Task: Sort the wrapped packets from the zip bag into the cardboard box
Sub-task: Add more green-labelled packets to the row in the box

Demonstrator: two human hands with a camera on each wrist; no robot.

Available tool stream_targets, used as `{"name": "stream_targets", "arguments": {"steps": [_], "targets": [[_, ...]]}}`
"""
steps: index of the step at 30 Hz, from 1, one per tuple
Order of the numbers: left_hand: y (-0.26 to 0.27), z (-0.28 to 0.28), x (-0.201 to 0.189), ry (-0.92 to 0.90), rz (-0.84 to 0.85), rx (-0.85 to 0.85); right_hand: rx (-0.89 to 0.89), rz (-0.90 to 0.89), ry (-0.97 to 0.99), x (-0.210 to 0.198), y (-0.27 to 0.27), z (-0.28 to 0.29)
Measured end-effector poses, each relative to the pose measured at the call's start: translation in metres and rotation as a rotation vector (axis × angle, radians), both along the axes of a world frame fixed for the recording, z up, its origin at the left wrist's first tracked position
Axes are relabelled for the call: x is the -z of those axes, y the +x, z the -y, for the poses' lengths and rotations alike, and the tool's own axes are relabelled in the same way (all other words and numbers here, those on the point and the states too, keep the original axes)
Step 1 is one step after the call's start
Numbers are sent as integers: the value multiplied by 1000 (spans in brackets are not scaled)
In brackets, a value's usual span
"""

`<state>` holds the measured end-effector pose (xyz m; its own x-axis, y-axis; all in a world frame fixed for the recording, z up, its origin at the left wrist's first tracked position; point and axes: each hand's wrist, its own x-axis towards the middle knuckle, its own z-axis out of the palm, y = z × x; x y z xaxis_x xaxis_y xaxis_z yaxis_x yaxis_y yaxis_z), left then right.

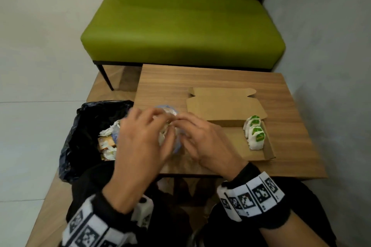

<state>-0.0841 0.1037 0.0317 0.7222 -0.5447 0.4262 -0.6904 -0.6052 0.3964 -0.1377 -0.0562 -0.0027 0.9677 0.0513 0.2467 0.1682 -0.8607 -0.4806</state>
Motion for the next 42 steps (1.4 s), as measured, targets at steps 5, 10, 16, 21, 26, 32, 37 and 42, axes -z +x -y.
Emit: {"name": "stream_targets", "arguments": {"steps": [5,10,16,21,26,32,37,42], "targets": [[31,-17,18,354,-175,-126,-41,-210,-261,-5,15,-15],[29,-20,23,427,-139,-259,76,-252,-426,-4,13,-14],[12,-9,22,405,-242,-218,169,-182,-495,0,9,-27],[11,-1,17,541,-244,-153,252,-242,-496,-4,15,-28],[24,-5,12,657,-227,-162,320,-395,-388,-6,15,-19],[23,7,13,637,-243,-79,292,-314,-419,-5,24,-25],[22,7,11,609,-246,-19,269,-337,-521,-10,37,-26],[26,8,11,605,-265,-3,361,-362,-572,-7,47,-31]]}}
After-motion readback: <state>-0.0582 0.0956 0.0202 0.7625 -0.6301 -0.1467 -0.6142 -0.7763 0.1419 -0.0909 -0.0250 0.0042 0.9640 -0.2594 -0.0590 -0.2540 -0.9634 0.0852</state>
